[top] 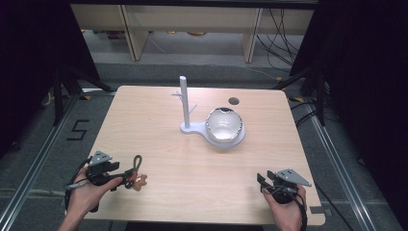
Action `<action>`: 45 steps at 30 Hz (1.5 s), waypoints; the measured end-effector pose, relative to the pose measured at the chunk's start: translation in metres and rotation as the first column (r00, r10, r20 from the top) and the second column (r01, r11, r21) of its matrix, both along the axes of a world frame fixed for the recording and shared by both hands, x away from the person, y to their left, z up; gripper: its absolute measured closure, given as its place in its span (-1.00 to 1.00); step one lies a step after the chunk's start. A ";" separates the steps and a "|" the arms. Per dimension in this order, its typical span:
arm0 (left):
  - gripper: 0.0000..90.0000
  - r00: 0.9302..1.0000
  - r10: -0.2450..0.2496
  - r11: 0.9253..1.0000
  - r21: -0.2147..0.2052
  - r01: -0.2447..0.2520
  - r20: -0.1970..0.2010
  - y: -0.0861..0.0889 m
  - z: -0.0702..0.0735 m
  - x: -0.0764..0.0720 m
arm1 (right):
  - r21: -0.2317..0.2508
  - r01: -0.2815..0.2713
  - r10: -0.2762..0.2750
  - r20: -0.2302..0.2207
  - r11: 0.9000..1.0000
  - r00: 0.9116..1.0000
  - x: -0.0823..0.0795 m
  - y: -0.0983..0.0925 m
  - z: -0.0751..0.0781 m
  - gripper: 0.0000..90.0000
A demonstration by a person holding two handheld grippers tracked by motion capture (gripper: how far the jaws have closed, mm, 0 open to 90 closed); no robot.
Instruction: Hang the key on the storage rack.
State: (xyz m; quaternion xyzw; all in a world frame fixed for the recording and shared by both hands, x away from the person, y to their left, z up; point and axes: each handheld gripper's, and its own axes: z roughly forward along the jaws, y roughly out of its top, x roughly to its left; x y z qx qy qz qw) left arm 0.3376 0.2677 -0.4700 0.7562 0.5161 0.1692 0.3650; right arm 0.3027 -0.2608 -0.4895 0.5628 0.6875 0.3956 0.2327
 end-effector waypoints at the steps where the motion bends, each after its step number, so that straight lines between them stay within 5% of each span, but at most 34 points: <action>1: -0.23 1.000 -0.015 1.000 0.021 0.015 -0.020 0.002 0.003 0.001 | 0.005 0.006 -0.006 -0.012 1.000 1.000 -0.001 0.000 0.001 0.27; 4: -0.22 1.000 0.001 1.000 0.003 -0.001 -0.024 0.001 0.005 0.004 | -0.027 -0.017 0.018 0.023 0.999 1.000 0.003 -0.004 -0.001 0.28; 5: -0.21 0.999 0.005 1.000 0.011 -0.005 -0.039 0.002 0.005 0.005 | 0.003 0.011 -0.011 -0.025 1.000 1.000 0.000 -0.001 0.001 0.28; 8: -0.17 0.996 0.005 0.999 0.033 -0.002 -0.089 0.001 0.005 0.009 | -0.022 -0.022 0.022 0.011 1.000 1.000 0.003 -0.002 0.001 0.28; 10: -0.17 0.993 0.000 0.999 0.041 0.005 -0.119 0.001 0.004 0.011 | 0.000 -0.002 0.002 -0.011 1.000 1.000 0.001 0.001 0.001 0.28; 15: -0.15 0.989 0.015 0.998 0.060 -0.006 -0.147 -0.001 0.004 0.016 | 0.023 -0.008 0.007 0.005 1.000 1.000 0.002 0.002 -0.001 0.28; 17: -0.13 0.986 0.019 0.997 0.082 -0.005 -0.165 -0.002 0.003 0.018 | -0.012 -0.037 0.037 0.023 0.999 0.999 0.004 -0.002 -0.002 0.28; 21: -0.11 0.978 0.011 0.994 0.112 0.013 -0.210 -0.003 0.004 0.022 | -0.021 -0.032 0.032 0.005 0.999 0.999 0.002 -0.003 0.000 0.27; 22: -0.10 0.970 0.007 0.991 0.128 0.025 -0.245 -0.004 0.006 0.025 | -0.020 -0.034 0.034 0.004 0.999 0.999 0.002 -0.003 0.000 0.27; 27: -0.07 0.959 0.007 0.988 0.151 0.037 -0.283 -0.007 0.005 0.032 | -0.014 -0.035 0.035 0.002 0.999 0.999 0.001 -0.003 0.001 0.26; 30: -0.07 0.939 0.026 0.986 0.163 0.032 -0.342 -0.012 0.006 0.040 | -0.012 -0.028 0.028 0.008 1.000 1.000 0.001 -0.002 0.002 0.26; 37: -0.04 0.933 0.018 0.979 0.196 0.057 -0.359 -0.012 0.002 0.052 | 0.006 -0.030 0.030 0.006 1.000 1.000 0.001 -0.002 0.000 0.24; 41: -0.04 0.917 0.031 0.981 0.190 0.049 -0.397 -0.017 -0.003 0.054 | 0.001 -0.034 0.034 0.002 0.999 0.999 0.001 -0.001 0.000 0.23; 45: -0.04 0.917 0.032 0.981 0.189 0.048 -0.398 -0.022 -0.004 0.053 | 0.002 -0.030 0.030 0.002 1.000 1.000 0.001 0.001 0.000 0.23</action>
